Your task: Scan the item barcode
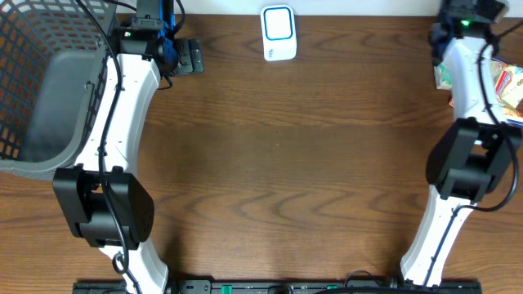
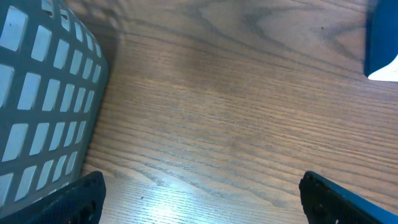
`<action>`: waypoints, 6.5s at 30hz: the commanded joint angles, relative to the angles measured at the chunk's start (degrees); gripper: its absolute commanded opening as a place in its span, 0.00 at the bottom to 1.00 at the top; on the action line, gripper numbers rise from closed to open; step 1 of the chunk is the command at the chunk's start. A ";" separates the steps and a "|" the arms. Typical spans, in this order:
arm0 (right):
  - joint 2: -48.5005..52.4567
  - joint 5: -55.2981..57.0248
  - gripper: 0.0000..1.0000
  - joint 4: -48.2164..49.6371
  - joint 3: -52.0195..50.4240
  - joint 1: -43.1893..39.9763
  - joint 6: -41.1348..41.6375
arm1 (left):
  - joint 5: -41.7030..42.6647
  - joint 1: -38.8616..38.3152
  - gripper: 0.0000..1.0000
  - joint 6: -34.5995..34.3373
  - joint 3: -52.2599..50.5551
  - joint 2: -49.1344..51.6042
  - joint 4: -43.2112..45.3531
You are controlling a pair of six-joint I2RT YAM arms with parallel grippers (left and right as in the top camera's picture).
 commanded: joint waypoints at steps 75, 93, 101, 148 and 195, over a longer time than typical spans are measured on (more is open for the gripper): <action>-77.18 -22.49 0.99 -11.87 -46.84 37.62 -4.50 | -0.52 0.00 0.98 -0.92 0.70 -1.18 -0.17; -76.32 -25.29 0.99 -20.65 -46.84 37.59 -4.50 | -0.52 0.00 0.98 -0.92 0.70 -1.18 -0.17; -76.22 -28.92 0.99 -23.56 -46.93 37.62 -4.50 | -0.52 0.00 0.98 -0.92 0.70 -1.18 -0.17; -108.21 -48.19 0.99 24.26 -103.43 21.64 -17.20 | -0.52 0.00 0.98 -0.92 0.70 -1.18 -0.17; -124.19 -43.80 0.99 48.06 -122.84 17.44 -21.00 | -0.52 0.00 0.98 -0.92 0.70 -1.18 -0.17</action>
